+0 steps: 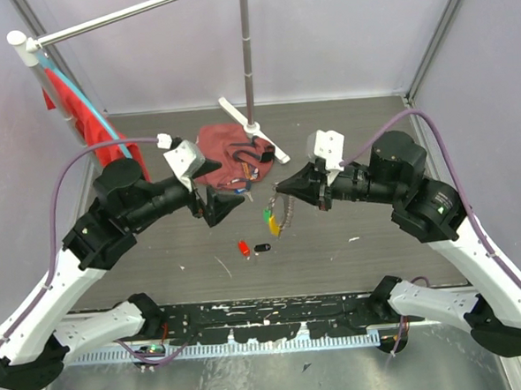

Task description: Put the keys on the keyring

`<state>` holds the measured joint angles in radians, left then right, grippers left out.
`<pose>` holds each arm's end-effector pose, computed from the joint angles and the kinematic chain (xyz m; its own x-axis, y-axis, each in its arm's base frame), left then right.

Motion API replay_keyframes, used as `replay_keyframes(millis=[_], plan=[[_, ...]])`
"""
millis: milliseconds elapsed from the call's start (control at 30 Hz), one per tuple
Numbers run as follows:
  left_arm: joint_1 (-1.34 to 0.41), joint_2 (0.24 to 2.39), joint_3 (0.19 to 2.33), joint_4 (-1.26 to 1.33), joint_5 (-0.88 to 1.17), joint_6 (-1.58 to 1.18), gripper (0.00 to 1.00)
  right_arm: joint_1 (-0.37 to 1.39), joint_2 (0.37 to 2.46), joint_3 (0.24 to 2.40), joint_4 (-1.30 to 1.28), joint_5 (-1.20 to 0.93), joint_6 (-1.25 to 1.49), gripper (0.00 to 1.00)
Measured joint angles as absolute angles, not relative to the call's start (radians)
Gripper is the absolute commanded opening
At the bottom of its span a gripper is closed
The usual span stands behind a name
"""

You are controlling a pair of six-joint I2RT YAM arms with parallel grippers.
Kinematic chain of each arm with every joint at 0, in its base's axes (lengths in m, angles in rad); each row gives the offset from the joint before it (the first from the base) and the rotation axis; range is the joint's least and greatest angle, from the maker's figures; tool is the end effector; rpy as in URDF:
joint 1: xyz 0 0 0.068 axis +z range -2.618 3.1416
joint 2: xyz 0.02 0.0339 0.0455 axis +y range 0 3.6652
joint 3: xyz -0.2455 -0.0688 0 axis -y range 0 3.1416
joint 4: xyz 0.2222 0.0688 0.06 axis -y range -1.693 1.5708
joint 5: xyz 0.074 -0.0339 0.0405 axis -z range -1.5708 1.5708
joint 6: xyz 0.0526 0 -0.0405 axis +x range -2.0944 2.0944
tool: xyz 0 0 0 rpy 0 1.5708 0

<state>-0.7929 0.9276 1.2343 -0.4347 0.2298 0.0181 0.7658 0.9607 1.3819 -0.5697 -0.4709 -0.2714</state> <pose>0.1253 -0.1442 0.4182 -0.0741 0.1004 -0.9922 0.8537 0.5207 -0.0111 0.1111 0.1400 0.4424 0.1495 -0.1876 -0.9708 -0.9353 0.2918 -0.2005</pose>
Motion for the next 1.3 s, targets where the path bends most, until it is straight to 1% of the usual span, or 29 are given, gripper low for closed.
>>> replay_keyframes(millis=[100, 200, 333, 533, 567, 633, 833, 967, 1033, 1167, 1300], plan=[[-0.793, 0.918, 1.234, -0.405, 0.323, 0.06, 0.9, 0.766, 0.979, 1.43, -0.569, -0.569, -0.278, 0.01], [-0.793, 0.901, 1.232, -0.377, 0.37, 0.078, 0.88, 0.766, 1.001, 1.457, -0.553, -0.629, -0.267, 0.01], [-0.795, 0.842, 1.161, -0.262, 0.378, 0.102, 0.91, 0.766, 1.015, 1.467, -0.531, -0.661, -0.233, 0.01], [-0.81, 0.784, 1.043, -0.102, 0.376, 0.219, 0.9, 0.766, 1.033, 1.501, -0.486, -0.687, -0.159, 0.01], [-0.813, 0.779, 1.021, -0.062, 0.387, 0.249, 0.89, 0.766, 1.035, 1.505, -0.476, -0.696, -0.147, 0.01], [-0.82, 0.769, 0.984, 0.001, 0.418, 0.3, 0.82, 0.766, 1.039, 1.515, -0.466, -0.712, -0.125, 0.01], [-0.827, 0.775, 0.974, 0.128, 0.53, 0.408, 0.75, 0.766, 1.04, 1.523, -0.435, -0.74, -0.085, 0.0], [-0.83, 0.777, 0.974, 0.204, 0.586, 0.414, 0.73, 0.766, 1.04, 1.522, -0.397, -0.741, -0.045, 0.0], [-0.834, 0.776, 0.974, 0.228, 0.598, 0.412, 0.69, 0.766, 1.038, 1.516, -0.363, -0.736, -0.02, 0.01], [-0.835, 0.775, 0.974, 0.265, 0.609, 0.406, 0.58, 0.766, 1.025, 1.5, -0.309, -0.732, 0.023, 0.01], [-0.839, 0.781, 0.974, 0.296, 0.62, 0.389, 0.55, 0.766, 1.025, 1.498, -0.273, -0.732, 0.05, 0.01]])
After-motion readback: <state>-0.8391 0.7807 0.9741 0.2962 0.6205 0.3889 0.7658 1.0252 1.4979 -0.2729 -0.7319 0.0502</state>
